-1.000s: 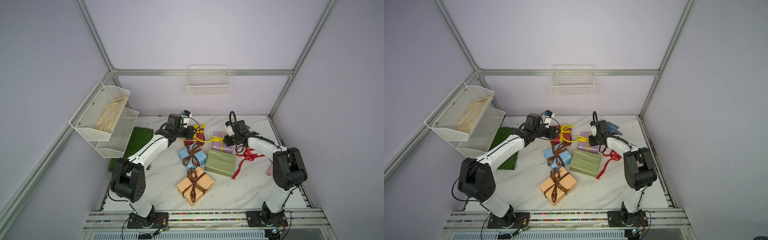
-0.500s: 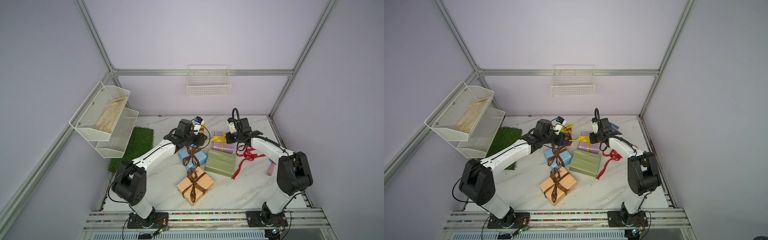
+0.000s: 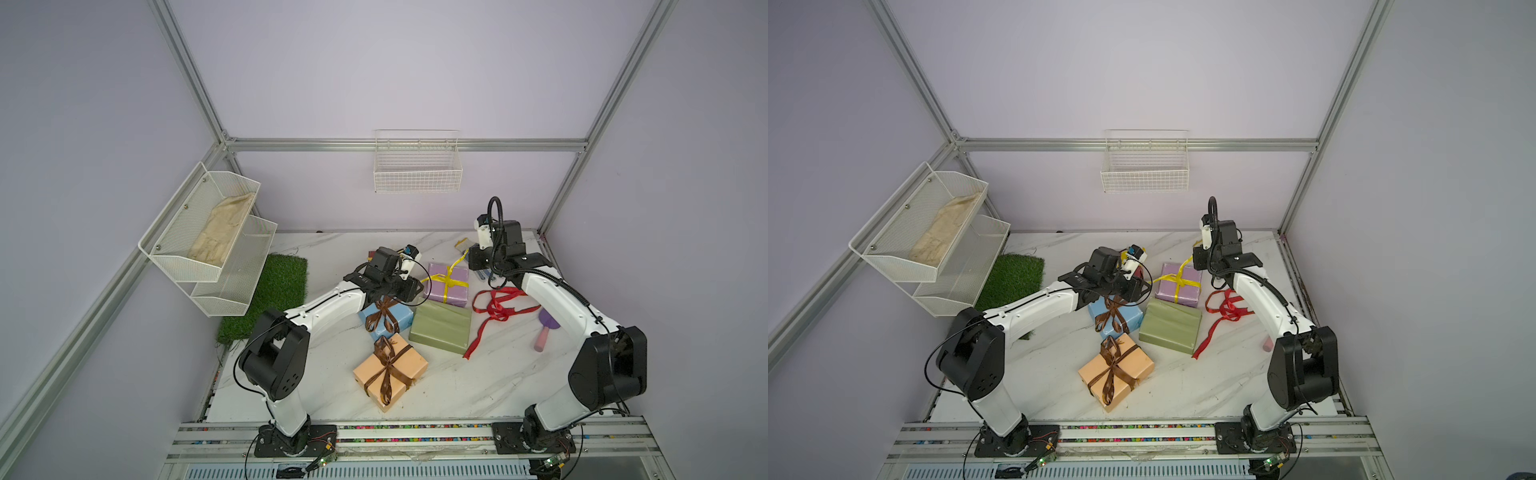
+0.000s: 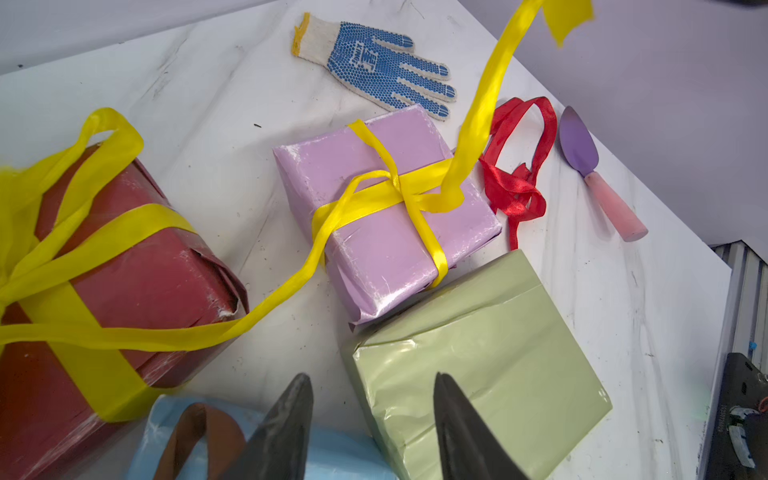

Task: Untie the ribbon bows on the gift boxes
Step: Untie the ribbon from the gift box.

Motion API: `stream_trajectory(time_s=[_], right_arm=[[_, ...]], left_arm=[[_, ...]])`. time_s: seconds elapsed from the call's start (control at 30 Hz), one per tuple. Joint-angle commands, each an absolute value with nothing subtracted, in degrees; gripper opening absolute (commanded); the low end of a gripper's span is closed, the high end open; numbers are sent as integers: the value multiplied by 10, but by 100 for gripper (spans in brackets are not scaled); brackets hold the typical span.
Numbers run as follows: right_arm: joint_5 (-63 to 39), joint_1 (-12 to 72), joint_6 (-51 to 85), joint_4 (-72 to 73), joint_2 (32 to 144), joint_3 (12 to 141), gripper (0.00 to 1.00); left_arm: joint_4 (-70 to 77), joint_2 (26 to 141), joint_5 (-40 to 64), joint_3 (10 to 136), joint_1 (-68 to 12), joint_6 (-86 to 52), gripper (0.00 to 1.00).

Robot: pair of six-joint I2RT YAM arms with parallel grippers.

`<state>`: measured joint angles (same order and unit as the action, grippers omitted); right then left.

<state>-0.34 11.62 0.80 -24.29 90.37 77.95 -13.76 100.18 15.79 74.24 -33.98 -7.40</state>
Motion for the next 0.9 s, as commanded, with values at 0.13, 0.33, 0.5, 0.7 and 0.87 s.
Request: stream_trajectory(time_s=[0.13, 0.33, 0.5, 0.7, 0.87], right_arm=[[76, 55, 35, -261, 923, 806, 0], [141, 38, 46, -302, 973, 823, 39], [125, 38, 52, -323, 987, 822, 52], [6, 45, 91, -306, 946, 788, 54], [-65, 106, 142, -243, 913, 736, 53]], left_arm=[[-113, 1019, 154, 779, -357, -75, 48], [-112, 1035, 141, 791, -360, -83, 45], [-111, 1052, 141, 806, -359, -83, 44], [-111, 1079, 142, 829, -360, -83, 43], [-111, 1111, 131, 853, -359, -75, 41]])
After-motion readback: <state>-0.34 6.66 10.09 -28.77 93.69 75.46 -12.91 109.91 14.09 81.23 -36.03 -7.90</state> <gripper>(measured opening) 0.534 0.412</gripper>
